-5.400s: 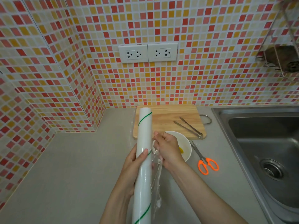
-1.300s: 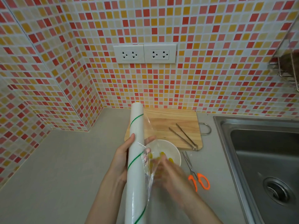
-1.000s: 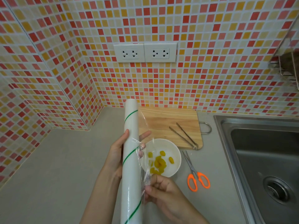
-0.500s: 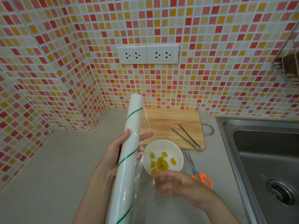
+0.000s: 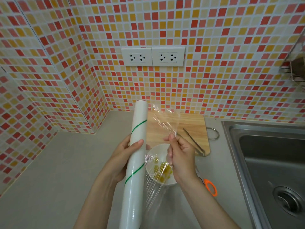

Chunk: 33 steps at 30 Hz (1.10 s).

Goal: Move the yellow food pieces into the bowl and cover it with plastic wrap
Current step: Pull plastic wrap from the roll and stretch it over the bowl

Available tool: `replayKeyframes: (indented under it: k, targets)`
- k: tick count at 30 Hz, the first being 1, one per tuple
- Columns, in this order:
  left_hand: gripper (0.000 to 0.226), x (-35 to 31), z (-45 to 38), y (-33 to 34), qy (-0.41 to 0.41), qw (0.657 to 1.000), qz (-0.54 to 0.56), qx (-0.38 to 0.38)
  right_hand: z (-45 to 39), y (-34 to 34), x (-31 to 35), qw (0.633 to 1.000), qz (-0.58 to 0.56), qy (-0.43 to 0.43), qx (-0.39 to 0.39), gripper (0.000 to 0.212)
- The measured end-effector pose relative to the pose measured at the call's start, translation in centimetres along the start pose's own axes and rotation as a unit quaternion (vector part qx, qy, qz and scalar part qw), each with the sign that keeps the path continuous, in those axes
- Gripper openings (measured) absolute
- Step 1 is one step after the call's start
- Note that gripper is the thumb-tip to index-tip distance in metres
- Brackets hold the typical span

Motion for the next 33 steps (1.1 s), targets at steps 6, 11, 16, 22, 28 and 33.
replayKeyframes:
  k: [6, 11, 16, 22, 28, 33]
  targets:
    - [0.042, 1.3, -0.9, 0.0, -0.026, 0.998, -0.041, -0.028, -0.2, -1.7, 0.8, 0.985, 0.128, -0.082, -0.078, 0.024]
    - [0.063, 2.5, -1.1, 0.4, -0.021, 0.998, -0.05, 0.019, -0.9, -3.9, 0.6, 0.973, 0.187, -0.081, -0.105, 0.023]
    - [0.077, 2.7, -1.2, 0.0, 0.034, 0.99, -0.137, 0.005, -1.3, -5.0, 0.6, 0.974, 0.183, -0.06, -0.116, 0.019]
    - [0.052, 3.0, -2.0, -0.9, 0.13, 0.94, -0.304, -0.085, -1.5, -6.2, -0.1, 0.968, 0.208, -0.055, -0.132, 0.018]
    - [0.048, 5.5, -3.2, -1.4, 0.131, 0.892, -0.418, -0.112, -2.4, -8.6, -0.9, 0.949, 0.262, -0.076, -0.156, 0.022]
    - [0.045, 7.2, -4.0, -1.3, 0.102, 0.873, -0.462, -0.121, -3.6, -9.6, -1.5, 0.952, 0.245, -0.03, -0.182, 0.015]
Point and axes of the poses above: each hand's wrist, its own z-axis away from the middle knuckle, its own y-axis out of the palm, x = y × z, the point moved 3 cm from there along -z, towards the middle knuckle, and after that the axes turned 12 degrees about -z, right-handed, at the moved point
